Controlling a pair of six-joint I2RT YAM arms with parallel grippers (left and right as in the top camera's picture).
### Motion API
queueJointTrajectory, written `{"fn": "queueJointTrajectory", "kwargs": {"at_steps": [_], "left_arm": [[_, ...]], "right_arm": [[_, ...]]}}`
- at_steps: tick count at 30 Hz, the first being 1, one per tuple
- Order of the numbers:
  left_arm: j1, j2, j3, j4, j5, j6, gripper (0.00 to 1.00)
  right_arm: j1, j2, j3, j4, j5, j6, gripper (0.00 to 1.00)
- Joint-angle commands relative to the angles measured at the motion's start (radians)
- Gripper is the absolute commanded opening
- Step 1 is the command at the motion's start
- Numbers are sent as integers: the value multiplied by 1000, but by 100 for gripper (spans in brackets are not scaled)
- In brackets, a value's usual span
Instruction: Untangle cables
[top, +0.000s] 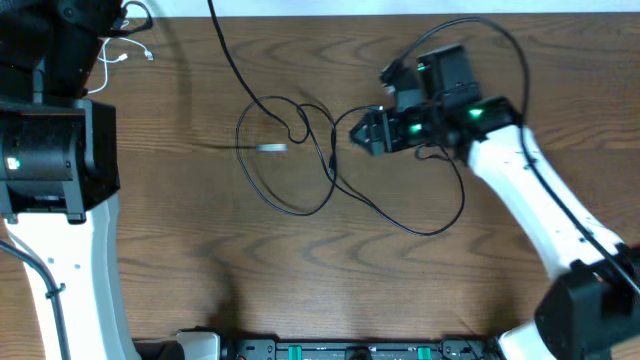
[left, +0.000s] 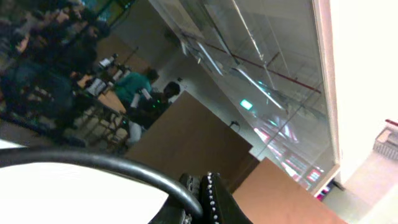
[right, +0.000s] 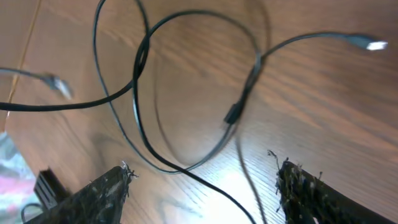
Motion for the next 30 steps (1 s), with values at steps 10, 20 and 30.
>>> {"fn": "queueJointTrajectory", "kwargs": {"at_steps": [10, 20, 30], "left_arm": [[1, -16, 12, 1, 33, -31, 8], [1, -16, 12, -161, 32, 64, 7], [1, 3, 12, -617, -211, 306, 7]], "right_arm": [[161, 169, 2, 123, -23, -44, 75], [136, 134, 40, 170, -25, -9, 1], [-51, -182, 253, 41, 269, -10, 1]]}}
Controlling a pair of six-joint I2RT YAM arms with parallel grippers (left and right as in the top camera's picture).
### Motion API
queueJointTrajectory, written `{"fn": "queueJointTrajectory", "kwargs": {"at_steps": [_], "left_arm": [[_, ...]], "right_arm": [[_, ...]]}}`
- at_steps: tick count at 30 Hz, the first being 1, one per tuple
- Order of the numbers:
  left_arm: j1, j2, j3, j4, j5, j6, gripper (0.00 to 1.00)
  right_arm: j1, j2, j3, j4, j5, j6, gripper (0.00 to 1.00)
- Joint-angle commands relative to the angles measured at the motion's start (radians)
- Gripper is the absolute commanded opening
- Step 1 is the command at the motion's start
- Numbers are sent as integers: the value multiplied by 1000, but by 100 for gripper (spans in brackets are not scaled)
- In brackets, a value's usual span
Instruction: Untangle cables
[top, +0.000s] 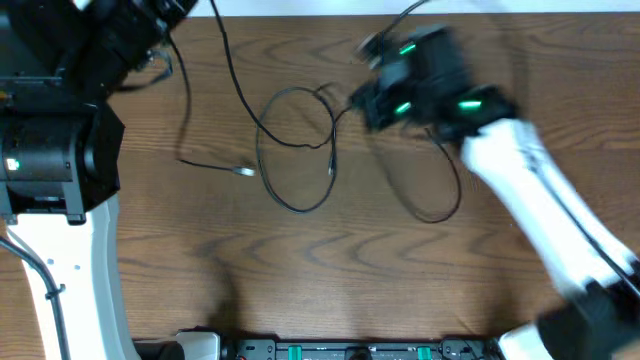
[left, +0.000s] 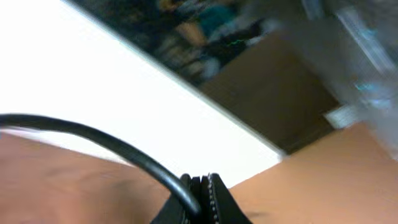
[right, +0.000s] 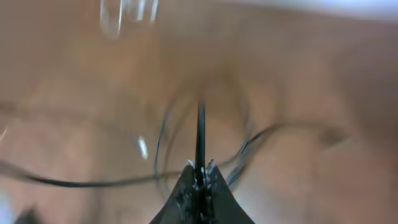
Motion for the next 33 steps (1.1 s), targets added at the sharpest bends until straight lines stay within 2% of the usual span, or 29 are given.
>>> {"fn": "queueJointTrajectory", "kwargs": {"at_steps": [1, 5, 9, 11, 14, 20, 28, 33], "left_arm": [[1, 4, 12, -91, -199, 121, 7], [1, 4, 12, -198, -316, 198, 8], [1, 4, 12, -286, -516, 201, 7], [1, 4, 12, -310, -570, 201, 8], [1, 4, 12, -311, -565, 200, 8], [1, 4, 12, -250, -434, 210, 7], [1, 4, 12, -103, -13, 310, 7], [-1, 4, 12, -133, 18, 309, 8]], "right_arm": [[-84, -152, 90, -30, 207, 7, 1], [-209, -249, 103, -40, 311, 27, 1], [-363, -305, 103, -48, 321, 66, 1], [-426, -314, 103, -62, 287, 71, 1], [-485, -311, 101, -90, 168, 71, 1], [-485, -281, 101, -128, 62, 67, 1], [-454, -225, 101, -228, 53, 71, 1], [-454, -186, 100, -280, 53, 71, 1]]}}
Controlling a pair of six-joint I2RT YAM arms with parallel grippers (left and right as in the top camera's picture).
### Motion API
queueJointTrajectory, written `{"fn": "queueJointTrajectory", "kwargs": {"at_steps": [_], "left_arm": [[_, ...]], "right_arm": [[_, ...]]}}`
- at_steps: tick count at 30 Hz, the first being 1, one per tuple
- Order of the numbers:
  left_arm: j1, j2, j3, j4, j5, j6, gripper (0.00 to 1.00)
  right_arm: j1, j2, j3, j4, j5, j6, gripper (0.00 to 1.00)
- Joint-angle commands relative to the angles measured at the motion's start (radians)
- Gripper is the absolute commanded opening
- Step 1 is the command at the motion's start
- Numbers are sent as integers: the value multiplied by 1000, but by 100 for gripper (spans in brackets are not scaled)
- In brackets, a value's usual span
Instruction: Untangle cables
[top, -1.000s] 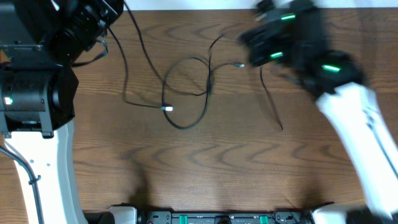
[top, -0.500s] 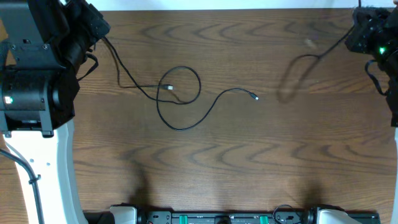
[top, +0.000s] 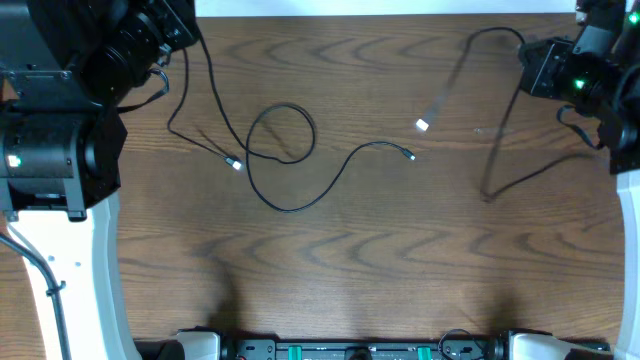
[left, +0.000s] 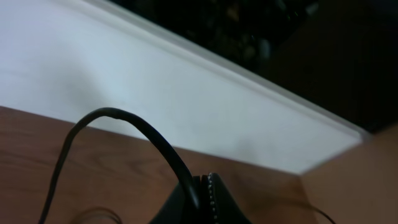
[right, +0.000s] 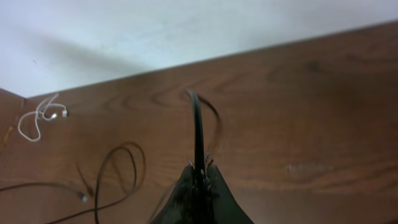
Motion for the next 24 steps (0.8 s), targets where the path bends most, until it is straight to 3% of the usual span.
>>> {"fn": "queueJointTrajectory", "kwargs": {"at_steps": [1, 9, 10, 13, 14, 15, 19, 24], "left_arm": [[-2, 0, 11, -16, 90, 28, 7], [-18, 22, 11, -84, 90, 29, 7], [-21, 25, 11, -90, 90, 30, 7], [-33, 35, 11, -101, 109, 56, 7], [-38, 38, 11, -102, 119, 64, 8], [-45, 43, 11, -103, 132, 67, 7], [-79, 62, 11, -101, 164, 73, 7], [-134, 95, 11, -69, 164, 61, 8]], "right_arm": [[3, 26, -3, -23, -14, 11, 1], [3, 89, -3, -50, 41, 11, 2], [3, 94, -3, -49, 59, 11, 9], [2, 97, -3, -49, 110, 11, 59], [2, 97, -3, -49, 115, 11, 83], [2, 97, -3, -49, 113, 11, 99], [4, 97, -3, -49, 19, 2, 99], [27, 97, -3, -12, -357, -196, 99]]}}
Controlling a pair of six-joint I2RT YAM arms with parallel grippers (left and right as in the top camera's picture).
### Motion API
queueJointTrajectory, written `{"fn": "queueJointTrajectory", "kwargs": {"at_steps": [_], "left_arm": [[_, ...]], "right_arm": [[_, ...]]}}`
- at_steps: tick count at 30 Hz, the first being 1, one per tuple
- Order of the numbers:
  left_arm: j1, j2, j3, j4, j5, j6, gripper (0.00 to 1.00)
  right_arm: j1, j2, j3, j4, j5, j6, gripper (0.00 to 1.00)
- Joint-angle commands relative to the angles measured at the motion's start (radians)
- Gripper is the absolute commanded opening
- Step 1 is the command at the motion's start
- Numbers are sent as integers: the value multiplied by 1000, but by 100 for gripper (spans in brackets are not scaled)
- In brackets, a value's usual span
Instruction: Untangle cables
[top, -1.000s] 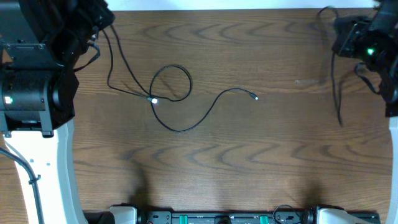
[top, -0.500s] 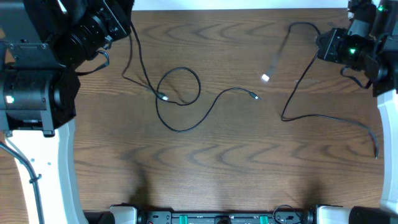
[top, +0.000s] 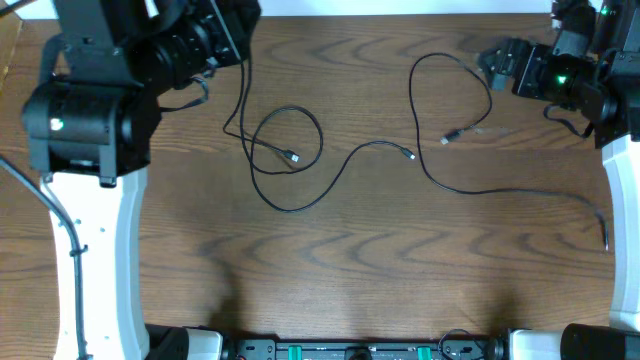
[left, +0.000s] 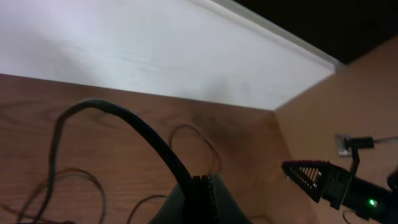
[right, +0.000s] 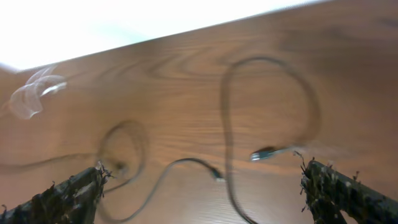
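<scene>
Two black cables lie apart on the brown table (top: 350, 290). My left gripper (top: 238, 35) is at the back left, shut on the first cable (top: 283, 200), which hangs from the jaws into a loop and ends in a plug (top: 409, 155). In the left wrist view this cable (left: 124, 121) arcs up out of the shut left gripper (left: 202, 182). The second cable (top: 500, 190) lies loose from a back loop to the right edge, its plug (top: 455, 134) near the middle. My right gripper (top: 490, 60) hovers open by that loop; the right gripper (right: 208, 186) holds nothing.
A thin white cable (right: 31, 96) lies beyond the far left corner of the table. A black rail with green lights (top: 350, 350) runs along the front edge. The white wall borders the table's back edge.
My right gripper, shut on the second cable at the back right, is now open and the cable lies on the table. My left gripper has shifted to the right, still holding its cable.
At first both cables lay tangled mid-table, my right gripper open over them and the left holding one cable at the back left. Then the right was shut on a cable, later held at the far right with the cables apart. Now that cable lies loose.
</scene>
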Motion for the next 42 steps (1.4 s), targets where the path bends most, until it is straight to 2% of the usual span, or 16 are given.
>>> {"fn": "queueJointTrajectory", "kwargs": {"at_steps": [1, 5, 10, 12, 17, 22, 25, 34, 37, 39, 40, 41, 42], "left_arm": [[-33, 24, 11, 28, 26, -6, 7], [-57, 44, 11, 85, 21, -122, 8], [-61, 62, 11, 142, -24, -275, 7], [-60, 67, 11, 172, -31, -362, 8], [-61, 68, 11, 281, -31, -557, 7], [-61, 68, 11, 336, -31, -713, 7], [-61, 68, 11, 335, -28, -748, 8], [-61, 67, 11, 329, -27, -795, 7], [-61, 68, 11, 319, -6, -795, 8], [-61, 68, 11, 309, 12, -795, 7], [-61, 68, 11, 309, 20, -795, 7], [-61, 68, 11, 308, 27, -795, 8], [-61, 68, 11, 304, 29, -792, 7]], "right_arm": [[35, -2, -2, 23, -327, -171, 99], [106, -2, -2, 84, -520, -232, 99], [241, -2, -2, 193, -552, -227, 99], [298, 2, -2, 253, -525, -198, 99], [421, 11, -2, 412, -279, 52, 99], [514, 56, -2, 547, -254, 98, 99], [545, 94, -2, 610, -224, 153, 99], [583, 161, -2, 731, -220, 184, 61], [584, 163, -2, 745, -216, 183, 38], [584, 163, -2, 745, -205, 183, 27], [584, 163, -2, 745, -198, 183, 18], [584, 163, -2, 745, -190, 183, 5], [584, 163, -2, 744, -187, 183, 1]]}}
